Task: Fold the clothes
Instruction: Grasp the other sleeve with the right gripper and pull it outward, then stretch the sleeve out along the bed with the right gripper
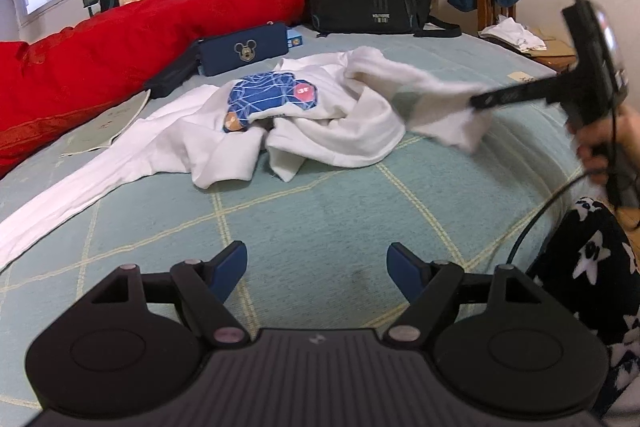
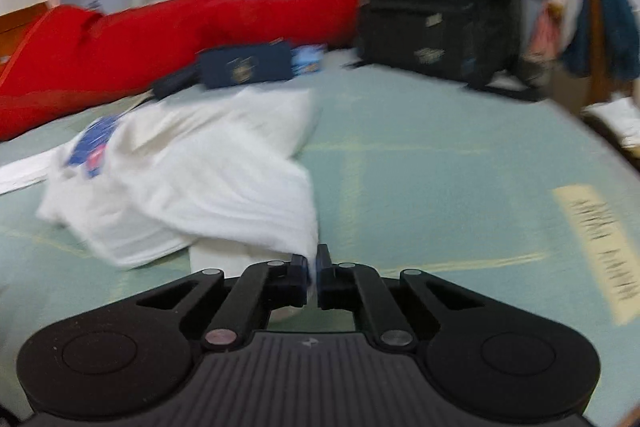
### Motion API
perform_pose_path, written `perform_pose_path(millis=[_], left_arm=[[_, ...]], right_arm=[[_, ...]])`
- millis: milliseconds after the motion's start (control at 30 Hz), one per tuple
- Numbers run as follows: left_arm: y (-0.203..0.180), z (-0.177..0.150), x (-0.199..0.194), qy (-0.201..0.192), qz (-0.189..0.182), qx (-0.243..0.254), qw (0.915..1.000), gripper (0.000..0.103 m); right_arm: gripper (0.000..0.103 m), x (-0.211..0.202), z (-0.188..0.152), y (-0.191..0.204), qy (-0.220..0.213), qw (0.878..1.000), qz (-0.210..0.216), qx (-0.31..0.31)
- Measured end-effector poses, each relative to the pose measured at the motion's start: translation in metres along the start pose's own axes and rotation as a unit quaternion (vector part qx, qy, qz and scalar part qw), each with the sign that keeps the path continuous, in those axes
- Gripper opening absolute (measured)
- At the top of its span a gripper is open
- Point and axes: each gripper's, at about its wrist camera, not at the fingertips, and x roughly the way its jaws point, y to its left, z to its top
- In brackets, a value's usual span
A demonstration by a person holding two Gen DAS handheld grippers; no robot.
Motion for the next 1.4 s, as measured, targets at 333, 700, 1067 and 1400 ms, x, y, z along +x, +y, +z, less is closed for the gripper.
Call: perform_pose_path(millis=[333,700,1067,1400], left_arm=[[-0.009,-0.001,0.002,0.0,-0.016,0.007,0.9999,0.078],[-0.01,-0.002,0.005,0.009,-0.014,0.008,0.9998,0.078],[-0.023,-0.002,0.008,0.015,-0.015,0.018,0.9996,0.078],[-0.03,0.011,0.017,0.027,0.006,0.022,0.9994,0.078]], right_arm=[[0.008,-0.048,0.021,-0.025,-0.062,0.992,-0.098,-0.046],[0.049,-0.046,-0.037,-0.001,0.065,0.996,0.012,-0.061],[0.067,-0.026,-0.012,-0.07,0.021,0.997,-0.004,0.076],[0.015,-0.009,-0.013,-0.06,0.029,0.999,0.011,0.017]])
